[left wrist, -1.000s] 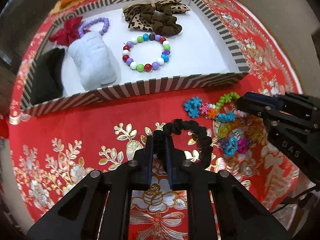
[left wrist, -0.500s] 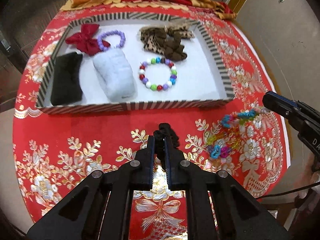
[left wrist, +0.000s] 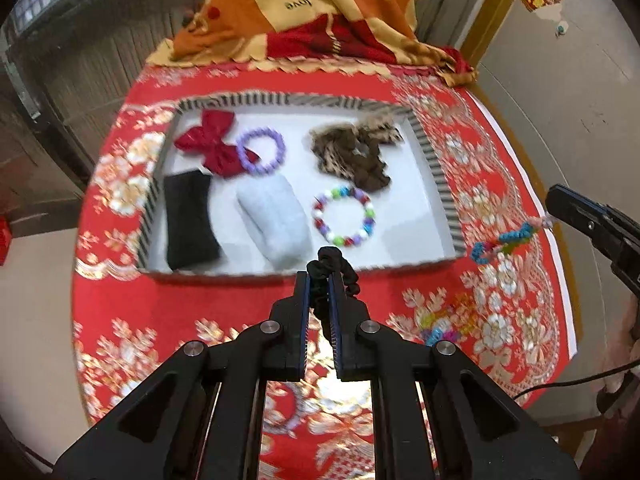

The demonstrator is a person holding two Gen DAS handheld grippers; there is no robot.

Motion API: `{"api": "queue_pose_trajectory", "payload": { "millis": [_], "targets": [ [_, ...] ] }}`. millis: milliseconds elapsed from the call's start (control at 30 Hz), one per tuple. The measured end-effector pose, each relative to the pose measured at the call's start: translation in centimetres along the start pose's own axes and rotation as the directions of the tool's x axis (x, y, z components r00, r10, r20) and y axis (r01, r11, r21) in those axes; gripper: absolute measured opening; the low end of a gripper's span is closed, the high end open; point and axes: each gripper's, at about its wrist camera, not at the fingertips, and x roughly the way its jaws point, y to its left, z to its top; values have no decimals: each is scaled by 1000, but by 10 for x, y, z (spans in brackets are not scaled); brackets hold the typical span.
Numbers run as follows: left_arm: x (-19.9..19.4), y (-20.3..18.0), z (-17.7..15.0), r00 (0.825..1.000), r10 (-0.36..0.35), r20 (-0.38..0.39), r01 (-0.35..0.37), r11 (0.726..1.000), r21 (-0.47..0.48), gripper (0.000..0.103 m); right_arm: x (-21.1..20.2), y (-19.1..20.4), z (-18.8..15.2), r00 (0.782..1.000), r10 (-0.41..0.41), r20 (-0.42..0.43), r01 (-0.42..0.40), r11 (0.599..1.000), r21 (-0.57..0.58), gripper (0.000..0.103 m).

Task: Organize jewelry
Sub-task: 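Carry the scrunchie and bead strand into the tray and open both grippers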

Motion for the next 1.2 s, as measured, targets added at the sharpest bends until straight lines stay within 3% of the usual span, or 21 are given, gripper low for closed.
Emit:
{"api": "queue_pose_trajectory", "payload": {
  "millis": [633, 867, 1200],
  "targets": [
    [23, 27, 57, 996, 90, 18, -90, 996, 9, 8, 69, 26, 22, 995, 34, -93, -36, 999, -19, 11],
    [51, 27, 86, 998, 56, -25, -56, 998, -14, 8, 105, 14, 20, 988, 54, -148, -50, 998, 30, 11],
    [106, 14, 115, 995, 8, -98, -11, 999, -31, 8, 138, -23, -2, 967, -4, -255, 28, 995, 92, 11]
  ]
}}
